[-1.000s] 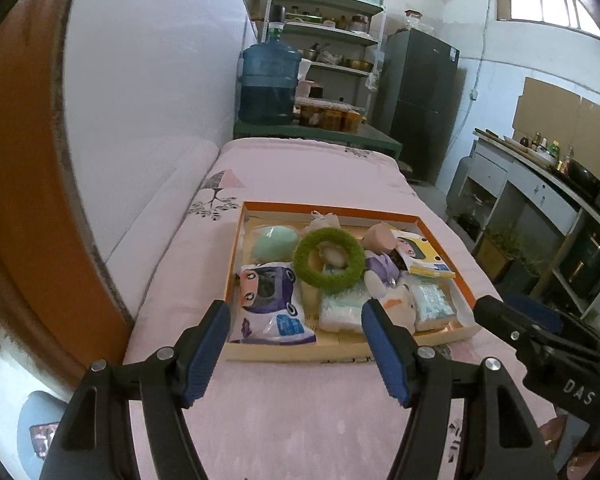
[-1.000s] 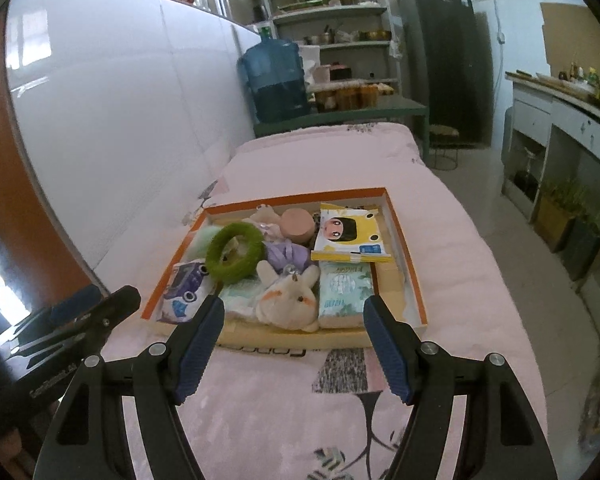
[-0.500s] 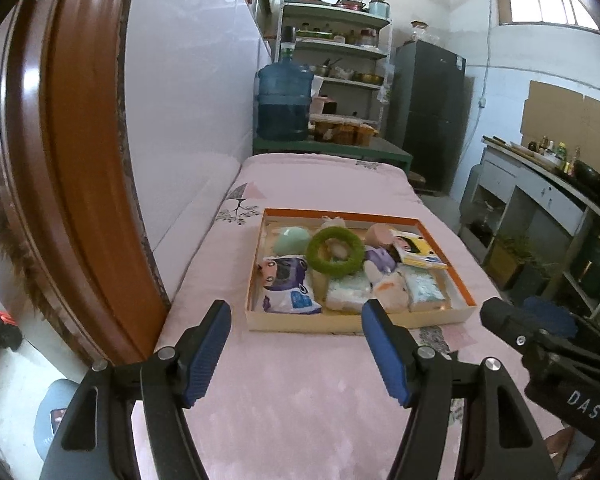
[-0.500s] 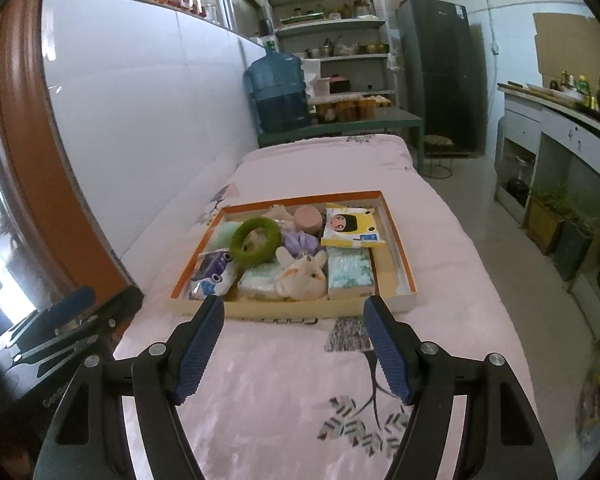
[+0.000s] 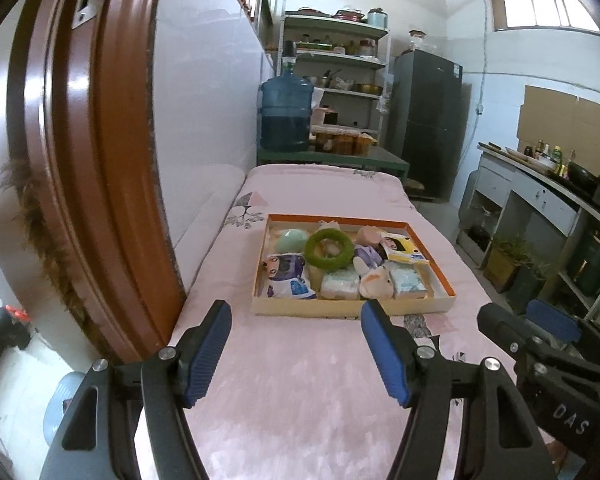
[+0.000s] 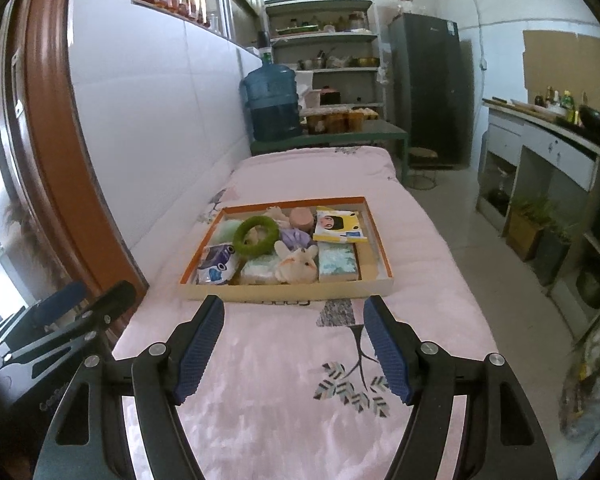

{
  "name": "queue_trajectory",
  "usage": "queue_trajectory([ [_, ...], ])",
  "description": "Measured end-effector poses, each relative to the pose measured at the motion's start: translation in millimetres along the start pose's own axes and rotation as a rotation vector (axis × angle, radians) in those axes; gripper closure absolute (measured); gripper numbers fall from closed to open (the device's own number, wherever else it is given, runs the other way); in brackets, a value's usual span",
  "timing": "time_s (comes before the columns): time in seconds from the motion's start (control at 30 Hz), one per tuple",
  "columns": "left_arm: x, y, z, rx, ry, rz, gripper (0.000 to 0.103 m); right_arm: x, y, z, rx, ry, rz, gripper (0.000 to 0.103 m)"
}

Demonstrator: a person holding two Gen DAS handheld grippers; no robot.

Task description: Organize soft objects

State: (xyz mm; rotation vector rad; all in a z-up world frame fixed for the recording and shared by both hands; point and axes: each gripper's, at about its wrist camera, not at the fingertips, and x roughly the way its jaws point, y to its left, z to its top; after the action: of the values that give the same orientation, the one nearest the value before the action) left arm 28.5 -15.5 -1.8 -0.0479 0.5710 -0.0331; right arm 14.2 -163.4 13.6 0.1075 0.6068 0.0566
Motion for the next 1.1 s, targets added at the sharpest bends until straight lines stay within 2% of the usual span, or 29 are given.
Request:
queue_trajectory([
  [0.4, -15, 3, -11, -0.001, 0.005, 0.032, 0.036, -21, 14, -7, -0.046, -0.028, -0.011, 0.029],
  [1.1, -7, 10, -13, 0.007, 0.014, 0.052, 0.036, -16, 15, -7, -0.041, -0.016, 0.013, 0.029],
])
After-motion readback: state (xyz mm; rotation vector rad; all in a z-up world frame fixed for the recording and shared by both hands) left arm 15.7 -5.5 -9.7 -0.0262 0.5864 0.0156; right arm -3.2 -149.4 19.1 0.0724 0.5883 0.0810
